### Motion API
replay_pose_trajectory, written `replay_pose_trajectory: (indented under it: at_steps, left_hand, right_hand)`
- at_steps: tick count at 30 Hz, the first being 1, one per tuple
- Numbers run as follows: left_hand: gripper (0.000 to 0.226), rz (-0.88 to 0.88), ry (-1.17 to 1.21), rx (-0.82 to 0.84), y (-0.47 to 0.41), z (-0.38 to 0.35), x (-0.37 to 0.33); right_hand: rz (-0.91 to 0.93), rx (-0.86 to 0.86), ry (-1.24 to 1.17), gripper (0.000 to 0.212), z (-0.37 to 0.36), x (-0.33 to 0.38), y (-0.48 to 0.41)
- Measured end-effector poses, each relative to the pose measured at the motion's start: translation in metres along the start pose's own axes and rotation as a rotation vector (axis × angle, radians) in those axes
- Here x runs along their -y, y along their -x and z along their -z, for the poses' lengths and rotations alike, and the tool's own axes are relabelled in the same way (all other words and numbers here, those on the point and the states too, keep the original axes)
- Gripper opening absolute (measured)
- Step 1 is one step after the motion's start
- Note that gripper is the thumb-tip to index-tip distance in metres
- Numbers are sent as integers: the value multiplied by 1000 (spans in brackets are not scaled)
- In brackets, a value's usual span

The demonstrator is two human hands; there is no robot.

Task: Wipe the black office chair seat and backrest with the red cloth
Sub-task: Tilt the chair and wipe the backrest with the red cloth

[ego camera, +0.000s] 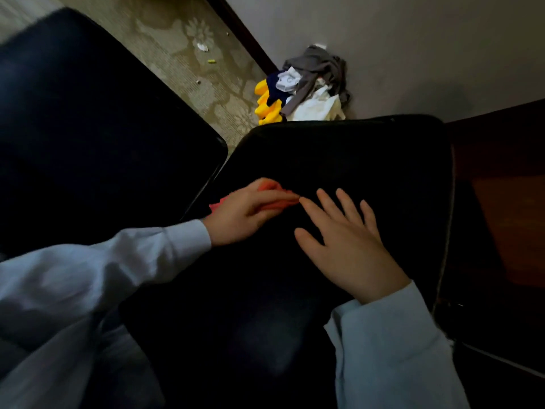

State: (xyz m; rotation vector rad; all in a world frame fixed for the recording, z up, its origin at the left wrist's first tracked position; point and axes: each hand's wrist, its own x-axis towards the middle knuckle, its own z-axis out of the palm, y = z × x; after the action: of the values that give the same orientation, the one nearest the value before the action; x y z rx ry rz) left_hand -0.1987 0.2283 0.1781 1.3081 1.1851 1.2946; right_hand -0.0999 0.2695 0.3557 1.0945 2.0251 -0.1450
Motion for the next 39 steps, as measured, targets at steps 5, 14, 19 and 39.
replay_pose_trajectory:
  at_steps: [5, 14, 19, 39]
  left_hand:
    - [33, 222, 66, -269, -53, 46, 32]
    - [33, 609, -316, -414, -145, 3, 57]
    - [35, 442, -311, -375, -130, -4, 44]
    - [28, 68, -166, -278, -127, 12, -79]
  right_hand:
    - [-73, -65, 4, 53, 0, -5, 1]
    - [-97, -37, 0, 55, -3, -12, 1]
    - [-74, 1, -9, 57, -1, -16, -1]
    - [-77, -384, -103, 50, -4, -25, 52]
